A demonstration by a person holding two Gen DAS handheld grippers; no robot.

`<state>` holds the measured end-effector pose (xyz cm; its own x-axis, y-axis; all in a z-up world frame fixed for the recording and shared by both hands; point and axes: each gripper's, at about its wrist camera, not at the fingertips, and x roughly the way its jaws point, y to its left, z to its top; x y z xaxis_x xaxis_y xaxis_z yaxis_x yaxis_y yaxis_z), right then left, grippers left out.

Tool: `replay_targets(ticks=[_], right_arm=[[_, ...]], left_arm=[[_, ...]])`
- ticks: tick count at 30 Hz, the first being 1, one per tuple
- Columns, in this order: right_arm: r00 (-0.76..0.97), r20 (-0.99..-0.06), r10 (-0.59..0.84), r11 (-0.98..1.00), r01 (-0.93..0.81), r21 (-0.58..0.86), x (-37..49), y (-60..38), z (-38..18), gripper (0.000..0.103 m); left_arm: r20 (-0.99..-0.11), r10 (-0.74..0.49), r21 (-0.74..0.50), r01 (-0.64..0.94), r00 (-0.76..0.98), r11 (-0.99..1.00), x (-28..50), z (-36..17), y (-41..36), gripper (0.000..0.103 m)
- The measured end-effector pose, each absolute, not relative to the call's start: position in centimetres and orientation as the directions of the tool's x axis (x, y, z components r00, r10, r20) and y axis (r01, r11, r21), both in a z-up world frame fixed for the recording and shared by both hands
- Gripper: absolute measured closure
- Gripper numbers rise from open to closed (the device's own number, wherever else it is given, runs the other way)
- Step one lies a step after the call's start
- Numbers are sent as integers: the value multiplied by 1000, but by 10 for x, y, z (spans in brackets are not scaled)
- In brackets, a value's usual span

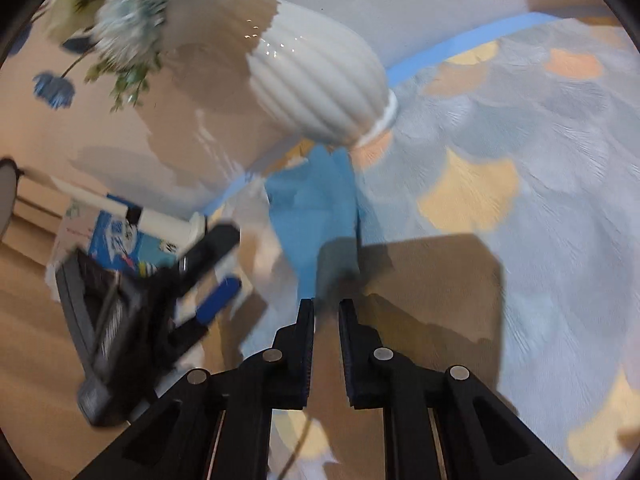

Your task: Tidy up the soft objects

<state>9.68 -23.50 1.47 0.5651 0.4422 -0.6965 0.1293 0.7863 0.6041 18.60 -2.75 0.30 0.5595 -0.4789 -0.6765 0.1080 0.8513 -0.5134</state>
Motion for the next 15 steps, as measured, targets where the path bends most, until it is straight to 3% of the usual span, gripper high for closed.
replay_targets(ticks=[3, 5, 7, 8, 9, 10, 11, 14, 15], right_arm=[[629, -723, 285, 876, 135, 463, 70, -234, 33, 91], [642, -722, 258, 893, 127, 432, 65, -237, 43, 89], [627, -731, 269, 896, 116, 429, 74, -238, 52, 81], [622, -730, 284, 894, 103, 436, 82, -237, 56, 59], [617, -725, 306, 894, 77, 442, 95, -236, 60, 24], [618, -722, 311, 895, 64, 441, 104, -234, 62, 11], [625, -719, 304, 899, 62, 434, 115, -233, 62, 6], [648, -701, 298, 895, 66, 441, 145, -239, 52, 10], [648, -698, 304, 887, 74, 455, 154, -242, 45, 21]], left_arm=[[-683, -459, -482, 121, 569, 868, 183, 6, -34, 2], [-683, -446, -473, 116, 579, 873, 183, 6, -34, 2], [-678, -449, -487, 102, 582, 868, 183, 5, -30, 2], [-672, -457, -506, 89, 582, 858, 184, 4, -25, 2], [-665, -466, -526, 77, 584, 847, 185, 3, -20, 2], [-653, -479, -557, 56, 587, 828, 186, 1, -12, 2], [-646, -489, -578, 43, 586, 815, 188, -1, -7, 2], [-633, -507, -611, 24, 585, 791, 190, -3, 4, 2], [-633, -497, -607, 17, 593, 794, 190, -1, 5, 2]])
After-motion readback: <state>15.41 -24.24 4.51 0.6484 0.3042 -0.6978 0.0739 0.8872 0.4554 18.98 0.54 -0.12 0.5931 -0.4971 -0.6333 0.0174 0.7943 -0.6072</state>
